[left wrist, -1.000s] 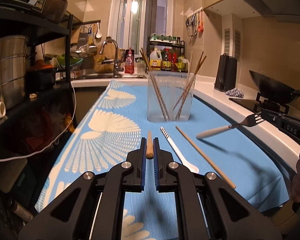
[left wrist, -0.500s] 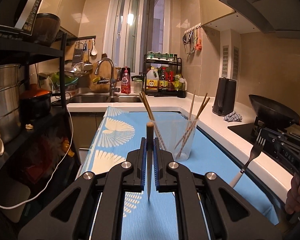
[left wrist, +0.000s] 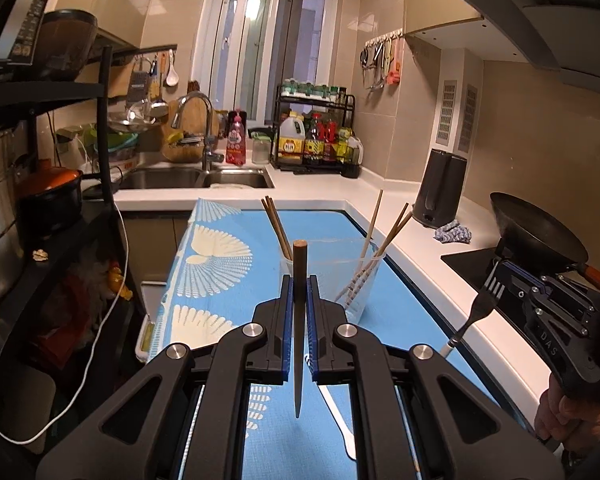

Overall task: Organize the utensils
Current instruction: 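Lift the chopstick and fork upright with both tools over the container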

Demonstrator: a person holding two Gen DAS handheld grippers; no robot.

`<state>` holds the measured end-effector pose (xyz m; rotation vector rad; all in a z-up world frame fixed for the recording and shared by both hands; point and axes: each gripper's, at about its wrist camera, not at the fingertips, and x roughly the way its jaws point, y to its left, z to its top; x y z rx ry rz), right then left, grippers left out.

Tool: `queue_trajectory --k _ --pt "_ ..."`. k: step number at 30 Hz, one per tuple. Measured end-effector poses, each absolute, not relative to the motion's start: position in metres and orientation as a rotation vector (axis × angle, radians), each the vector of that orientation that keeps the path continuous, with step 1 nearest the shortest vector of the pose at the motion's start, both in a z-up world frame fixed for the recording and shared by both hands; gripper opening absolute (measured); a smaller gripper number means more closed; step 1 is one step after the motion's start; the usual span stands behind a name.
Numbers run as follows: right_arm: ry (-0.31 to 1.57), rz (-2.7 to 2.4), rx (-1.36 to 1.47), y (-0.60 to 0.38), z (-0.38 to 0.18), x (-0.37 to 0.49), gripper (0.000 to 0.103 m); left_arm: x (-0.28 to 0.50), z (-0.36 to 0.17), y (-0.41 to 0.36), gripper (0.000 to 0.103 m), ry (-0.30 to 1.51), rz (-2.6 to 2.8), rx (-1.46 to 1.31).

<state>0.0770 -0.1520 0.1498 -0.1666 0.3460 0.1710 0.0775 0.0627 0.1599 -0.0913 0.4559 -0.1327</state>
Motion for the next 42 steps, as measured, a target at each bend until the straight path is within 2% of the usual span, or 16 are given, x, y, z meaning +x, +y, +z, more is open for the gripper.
queue_trajectory --k 11,20,26,42 --pt "0.326 0.209 -0.197 -0.135 0.176 0.107 0.001 0.111 0.178 0.061 0.007 0.514 -0.168 -0.096" --pt "0.223 0.213 -0.206 -0.122 0.232 0.149 0.001 0.159 0.24 0.061 0.007 0.43 -0.206 -0.115" --pt "0.173 0.195 -0.204 -0.111 0.251 0.179 0.001 0.192 0.268 0.052 0.007 0.365 -0.22 -0.124" --pt "0.237 0.157 -0.189 -0.099 0.185 0.25 0.001 0.268 0.188 0.037 0.007 0.445 -0.218 -0.073"
